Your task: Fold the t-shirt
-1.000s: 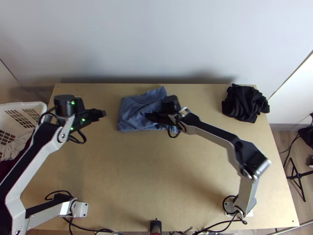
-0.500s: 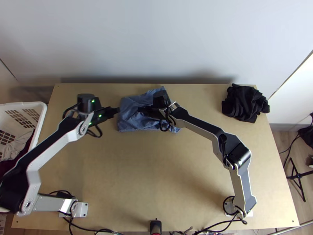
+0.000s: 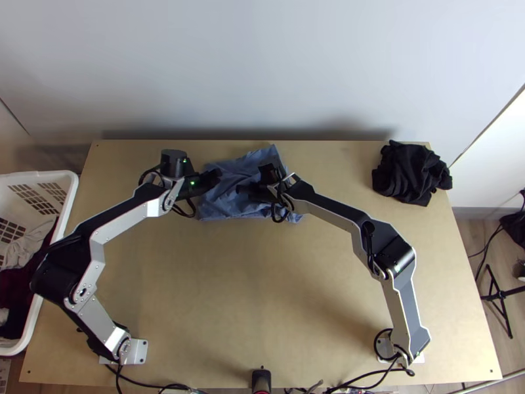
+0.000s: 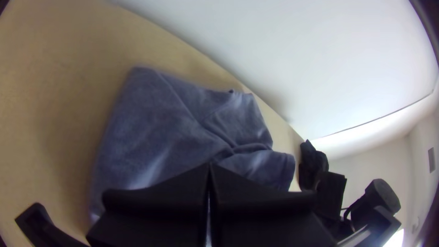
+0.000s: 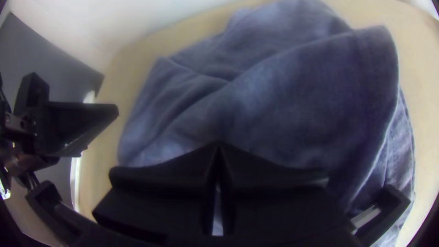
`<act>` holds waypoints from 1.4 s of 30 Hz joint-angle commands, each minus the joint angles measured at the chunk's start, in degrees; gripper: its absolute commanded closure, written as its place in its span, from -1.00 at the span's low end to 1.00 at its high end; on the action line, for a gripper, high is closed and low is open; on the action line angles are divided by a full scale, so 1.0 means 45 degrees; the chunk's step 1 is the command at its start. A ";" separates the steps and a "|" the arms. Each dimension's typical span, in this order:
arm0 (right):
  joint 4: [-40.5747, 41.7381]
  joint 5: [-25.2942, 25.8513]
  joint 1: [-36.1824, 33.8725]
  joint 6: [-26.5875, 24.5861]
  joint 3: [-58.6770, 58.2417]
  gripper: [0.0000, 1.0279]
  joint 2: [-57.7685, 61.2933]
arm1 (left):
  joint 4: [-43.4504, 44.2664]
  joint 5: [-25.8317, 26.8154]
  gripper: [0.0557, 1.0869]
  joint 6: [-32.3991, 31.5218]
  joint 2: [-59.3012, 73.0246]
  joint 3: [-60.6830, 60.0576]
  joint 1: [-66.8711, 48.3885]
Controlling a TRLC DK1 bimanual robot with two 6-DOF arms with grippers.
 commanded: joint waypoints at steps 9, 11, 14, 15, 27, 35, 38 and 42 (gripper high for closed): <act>-0.2090 0.0494 -0.1850 -0.1012 -0.1135 0.95 -0.1792 | 0.0376 0.0178 0.93 -0.0050 -0.0413 -0.1244 -0.0037; -0.2090 0.0494 -0.2065 -0.1324 -0.1584 0.95 -0.2398 | 0.0376 0.0178 0.93 0.0184 -0.0511 -0.1263 -0.0135; -0.2090 0.0494 -0.2338 -0.2106 -0.2776 0.95 -0.3374 | 0.0337 0.0178 0.93 0.0458 -0.0726 -0.1322 -0.0115; -0.2090 0.0494 -0.2514 -0.2281 -0.3245 0.95 -0.3687 | 0.0279 0.0178 0.93 0.0516 -0.0784 -0.1341 -0.0057; -0.1250 0.2076 -0.1284 -0.4723 -0.6604 0.80 -0.7613 | -0.1069 0.0491 0.93 0.1571 -0.2952 -0.1673 0.2424; 0.1055 0.5182 0.2974 -1.0485 -0.6838 0.95 -0.8726 | -0.2358 0.0491 0.93 0.2977 -0.4105 -0.1810 0.4006; 0.1230 0.6275 0.3560 -1.1988 -0.6741 0.95 -0.8003 | -0.2417 0.0471 0.93 0.3329 -0.4554 -0.2181 0.4416; 0.1230 0.6412 0.3834 -1.3375 -0.6838 0.95 -0.7359 | -0.2397 0.0491 0.93 0.3524 -0.5081 -0.2630 0.5099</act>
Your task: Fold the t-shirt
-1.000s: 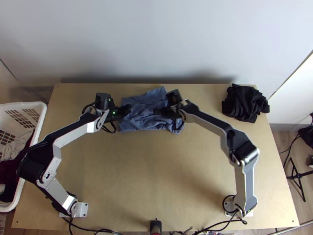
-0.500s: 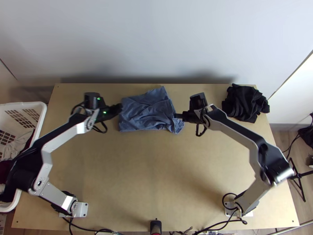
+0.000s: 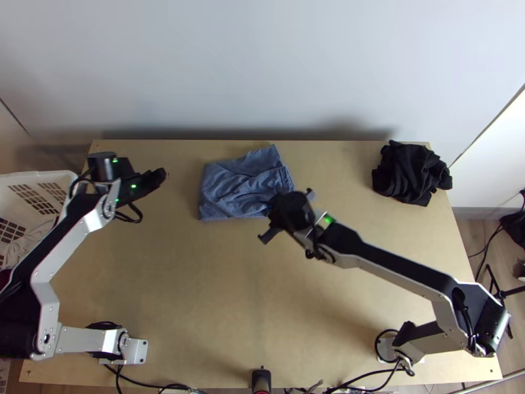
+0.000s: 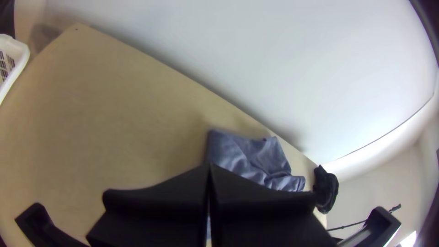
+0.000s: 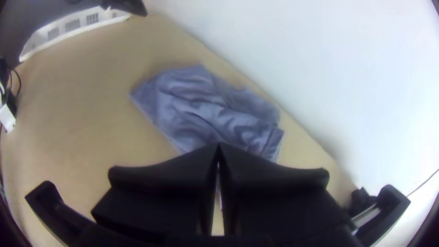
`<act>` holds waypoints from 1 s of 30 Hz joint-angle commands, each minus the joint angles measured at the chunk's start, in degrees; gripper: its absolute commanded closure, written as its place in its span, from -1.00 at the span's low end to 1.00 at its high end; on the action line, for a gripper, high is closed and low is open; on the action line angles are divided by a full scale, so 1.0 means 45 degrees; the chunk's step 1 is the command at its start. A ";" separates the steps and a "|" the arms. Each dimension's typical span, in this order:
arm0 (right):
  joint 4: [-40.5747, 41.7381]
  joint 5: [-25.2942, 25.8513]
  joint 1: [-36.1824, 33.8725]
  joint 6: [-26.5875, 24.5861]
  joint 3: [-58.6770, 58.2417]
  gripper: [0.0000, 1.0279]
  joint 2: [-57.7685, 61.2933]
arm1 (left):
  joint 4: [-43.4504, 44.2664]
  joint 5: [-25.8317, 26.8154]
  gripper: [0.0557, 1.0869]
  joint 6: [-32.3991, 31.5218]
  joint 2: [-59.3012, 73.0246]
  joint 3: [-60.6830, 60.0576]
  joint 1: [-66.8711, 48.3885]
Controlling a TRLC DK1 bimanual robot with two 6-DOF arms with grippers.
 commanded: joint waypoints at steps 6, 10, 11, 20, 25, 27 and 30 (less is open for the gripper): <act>-0.0211 0.1006 0.1513 -0.4203 -0.0653 -0.18 0.0866 | -0.0426 0.0010 0.93 0.1137 -0.1041 -0.1015 0.2040; -0.1207 0.0537 0.1533 -0.4418 -0.0731 -0.38 0.1335 | -0.0445 0.0029 0.93 0.1450 -0.1275 -0.1308 0.2586; -0.1441 0.0537 0.1572 -0.4398 -0.0731 -0.61 0.1530 | -0.0445 0.0049 0.93 0.1450 -0.1314 -0.1347 0.2723; -0.1656 0.0557 0.1669 -0.5921 0.0148 -0.92 0.3053 | -0.0504 0.1025 0.93 0.1704 -0.2057 -0.1855 0.4071; -0.1617 0.0576 0.1611 -0.6254 0.1574 -0.92 0.3991 | -0.0562 0.1357 0.93 0.2192 -0.2389 -0.2148 0.4833; -0.1597 0.0576 0.1572 -0.6449 0.1925 -0.92 0.4264 | -0.0602 0.1592 0.93 0.2466 -0.2525 -0.2168 0.5165; -0.1578 0.0596 0.1513 -0.6683 0.2452 -0.92 0.4772 | -0.0641 0.1767 0.93 0.2759 -0.2603 -0.2148 0.5555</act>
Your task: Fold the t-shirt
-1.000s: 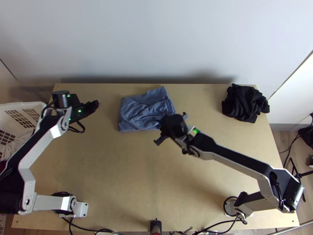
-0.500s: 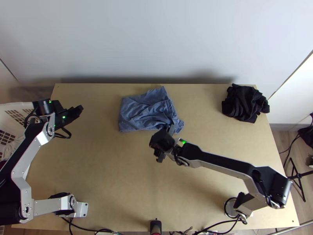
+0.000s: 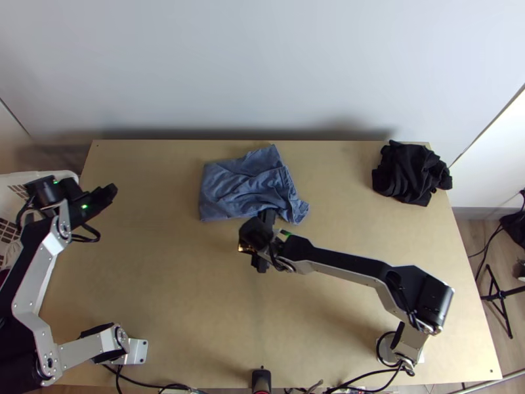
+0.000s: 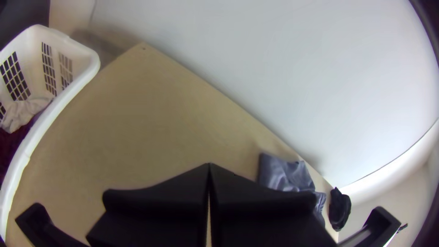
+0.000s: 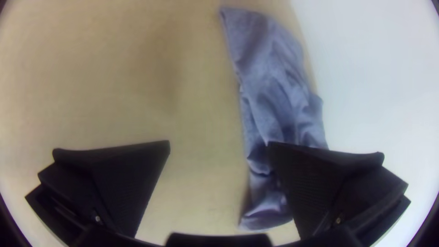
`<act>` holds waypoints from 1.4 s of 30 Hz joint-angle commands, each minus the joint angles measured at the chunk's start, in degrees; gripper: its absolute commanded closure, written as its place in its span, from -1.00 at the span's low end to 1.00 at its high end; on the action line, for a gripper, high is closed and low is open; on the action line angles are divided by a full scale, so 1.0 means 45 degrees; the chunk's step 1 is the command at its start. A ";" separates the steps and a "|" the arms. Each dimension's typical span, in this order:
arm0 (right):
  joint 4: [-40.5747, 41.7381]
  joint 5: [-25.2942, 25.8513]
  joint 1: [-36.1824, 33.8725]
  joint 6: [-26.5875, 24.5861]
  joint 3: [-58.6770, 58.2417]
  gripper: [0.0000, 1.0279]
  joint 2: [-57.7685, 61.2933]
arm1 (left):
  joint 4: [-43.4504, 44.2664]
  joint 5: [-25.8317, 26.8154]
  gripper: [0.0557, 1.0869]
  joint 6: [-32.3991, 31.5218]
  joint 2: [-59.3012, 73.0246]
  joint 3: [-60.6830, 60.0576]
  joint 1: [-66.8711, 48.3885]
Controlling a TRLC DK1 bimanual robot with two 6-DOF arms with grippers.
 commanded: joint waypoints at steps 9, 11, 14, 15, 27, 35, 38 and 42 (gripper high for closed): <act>0.0025 0.0271 -0.0519 -0.0949 0.2552 -0.91 0.2389 | -0.0106 0.0857 0.93 0.0993 -0.0345 -0.0313 0.1673; 0.0025 0.0369 -0.0676 -0.0988 0.2806 -0.91 0.2624 | -0.0106 0.1032 0.93 0.1051 -0.0345 -0.0352 0.1830; 0.0045 0.0428 -0.0969 -0.1144 0.3235 -0.91 0.2878 | -0.0106 0.1169 0.93 0.1071 -0.0345 -0.0352 0.1986; 0.0103 0.0467 -0.1047 -0.1242 0.3392 -0.91 0.3014 | -0.0106 0.1208 0.93 0.1071 -0.0325 -0.0352 0.2025; 0.0572 0.0975 -0.1691 -0.1789 0.5189 -0.90 0.4616 | -0.0204 0.1482 0.93 0.1247 -0.0579 -0.0567 0.2416; 0.0611 0.1189 -0.1730 -0.1769 0.5950 -0.55 0.5241 | -0.0556 0.1911 0.93 0.1618 -0.0638 -0.0391 0.3001; 0.0435 0.1287 -0.1672 -0.1847 0.5970 0.36 0.5221 | -0.0985 0.2067 0.93 0.1911 -0.0794 -0.0235 0.3138; 0.0416 0.1287 -0.1652 -0.1789 0.5442 0.94 0.4733 | -0.1669 0.2282 0.93 0.2360 -0.1068 0.0097 0.3353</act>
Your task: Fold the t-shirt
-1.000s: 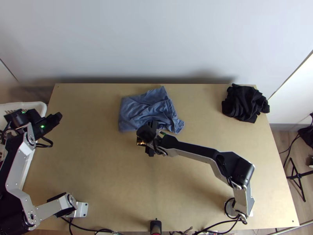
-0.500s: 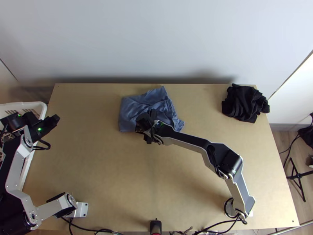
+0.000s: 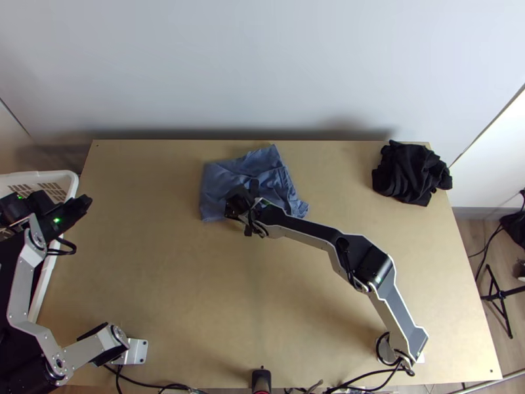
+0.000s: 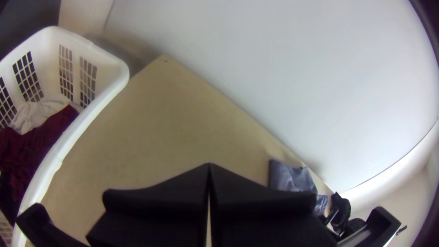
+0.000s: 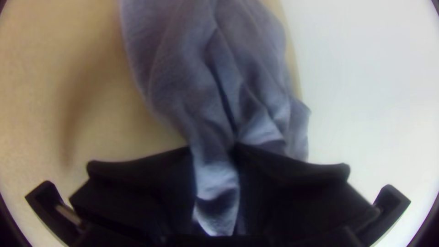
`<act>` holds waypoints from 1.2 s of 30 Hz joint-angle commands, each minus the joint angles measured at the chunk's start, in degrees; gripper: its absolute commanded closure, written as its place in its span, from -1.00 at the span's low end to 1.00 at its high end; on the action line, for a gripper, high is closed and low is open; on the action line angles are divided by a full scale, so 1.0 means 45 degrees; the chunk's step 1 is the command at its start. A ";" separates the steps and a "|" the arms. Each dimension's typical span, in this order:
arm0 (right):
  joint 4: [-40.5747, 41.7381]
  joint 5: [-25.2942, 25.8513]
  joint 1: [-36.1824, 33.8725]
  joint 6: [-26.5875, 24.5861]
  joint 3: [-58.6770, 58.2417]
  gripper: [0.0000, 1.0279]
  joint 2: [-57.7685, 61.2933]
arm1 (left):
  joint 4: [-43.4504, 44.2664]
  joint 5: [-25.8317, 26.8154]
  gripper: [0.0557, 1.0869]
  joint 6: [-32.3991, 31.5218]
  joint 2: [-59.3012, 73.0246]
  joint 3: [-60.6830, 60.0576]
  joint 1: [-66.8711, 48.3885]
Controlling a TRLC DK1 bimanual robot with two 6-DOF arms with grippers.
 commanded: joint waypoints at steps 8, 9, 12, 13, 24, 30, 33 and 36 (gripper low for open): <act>0.1233 0.0292 -0.0406 0.0267 -0.1393 0.95 -0.2164 | -0.1483 0.0540 0.93 0.0802 -0.0593 0.1082 0.0952; 0.1312 0.0292 -0.0523 0.0189 -0.1334 0.95 -0.2359 | -0.1620 0.0540 0.93 0.0841 -0.0632 0.1102 0.0991; 0.1331 0.0624 -0.0699 0.0697 -0.0416 0.95 -0.2672 | -0.1952 0.0540 0.93 0.0978 -0.0808 0.0984 0.1010; 0.1233 0.0683 -0.0699 0.0950 -0.0026 0.95 -0.2730 | -0.2011 0.0540 0.93 0.0978 -0.0867 0.0926 0.1010; 0.0862 0.1562 -0.1578 0.2122 0.3119 0.95 -0.2965 | -0.2401 0.0540 0.93 0.0939 -0.1316 0.0438 0.1225; 0.1077 0.2245 -0.2848 0.2845 0.4330 0.95 -0.3316 | -0.2479 0.0520 0.93 0.0841 -0.1687 0.0262 0.1206; 0.1077 0.2421 -0.3375 0.3626 0.4193 0.95 -0.3863 | -0.2499 0.0520 0.93 0.0626 -0.1765 0.0242 0.1167; 0.1077 0.2675 -0.3746 0.4114 0.3763 0.95 -0.4371 | -0.2538 0.0520 0.93 0.0431 -0.1863 0.0223 0.1089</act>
